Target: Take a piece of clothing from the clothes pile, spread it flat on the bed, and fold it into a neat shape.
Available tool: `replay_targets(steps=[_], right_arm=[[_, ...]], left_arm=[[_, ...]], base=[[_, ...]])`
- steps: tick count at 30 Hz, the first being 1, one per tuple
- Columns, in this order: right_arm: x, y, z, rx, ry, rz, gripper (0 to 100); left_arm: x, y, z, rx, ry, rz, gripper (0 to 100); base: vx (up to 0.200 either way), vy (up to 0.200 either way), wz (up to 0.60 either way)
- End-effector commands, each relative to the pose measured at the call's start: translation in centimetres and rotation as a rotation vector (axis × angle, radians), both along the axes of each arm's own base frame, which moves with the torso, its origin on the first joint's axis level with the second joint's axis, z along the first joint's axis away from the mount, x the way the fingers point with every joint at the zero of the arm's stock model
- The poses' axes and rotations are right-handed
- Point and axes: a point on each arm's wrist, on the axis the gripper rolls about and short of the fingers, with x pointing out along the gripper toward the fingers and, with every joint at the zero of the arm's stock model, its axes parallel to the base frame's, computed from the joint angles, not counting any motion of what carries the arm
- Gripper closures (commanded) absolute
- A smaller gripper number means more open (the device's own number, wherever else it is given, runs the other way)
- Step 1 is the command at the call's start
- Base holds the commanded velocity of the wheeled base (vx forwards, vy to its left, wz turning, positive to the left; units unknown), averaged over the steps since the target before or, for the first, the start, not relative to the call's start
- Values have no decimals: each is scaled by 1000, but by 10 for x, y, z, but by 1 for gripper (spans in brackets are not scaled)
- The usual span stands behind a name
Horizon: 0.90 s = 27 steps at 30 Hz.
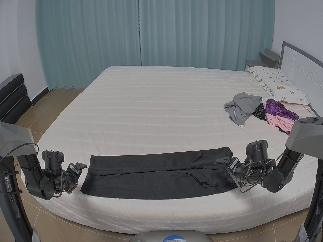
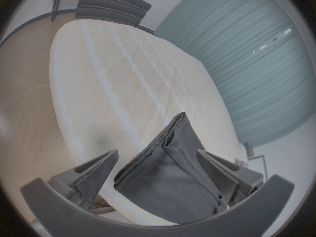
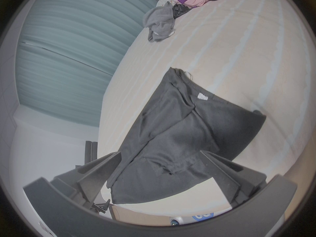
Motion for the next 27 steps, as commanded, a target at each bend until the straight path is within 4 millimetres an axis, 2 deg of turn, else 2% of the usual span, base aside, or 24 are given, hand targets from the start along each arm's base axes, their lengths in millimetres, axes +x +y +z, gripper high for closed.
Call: replay_targets(steps=[1, 5, 8, 15, 20, 27], right_arm=[[4, -9, 10, 21, -30, -28, 0], [4, -10, 9, 21, -27, -28, 0], [5, -13, 10, 27, -26, -37, 0], [13, -41, 10, 117, -8, -14, 0], [22, -55, -4, 110, 4, -53, 0], [21, -54, -6, 106, 8, -46, 0]], left_arm=[[0, 3, 11, -24, -44, 16, 0], [-1, 2, 10, -19, -41, 8, 0], [0, 2, 10, -3, -42, -6, 0], [16, -2, 9, 86, -72, -132, 0], [32, -10, -2, 162, -52, -254, 0], [42, -17, -22, 272, 1, -425, 0]], base=[[200, 0, 0], [200, 0, 0], [0, 0, 0], [0, 0, 0], [0, 0, 0], [0, 0, 0]])
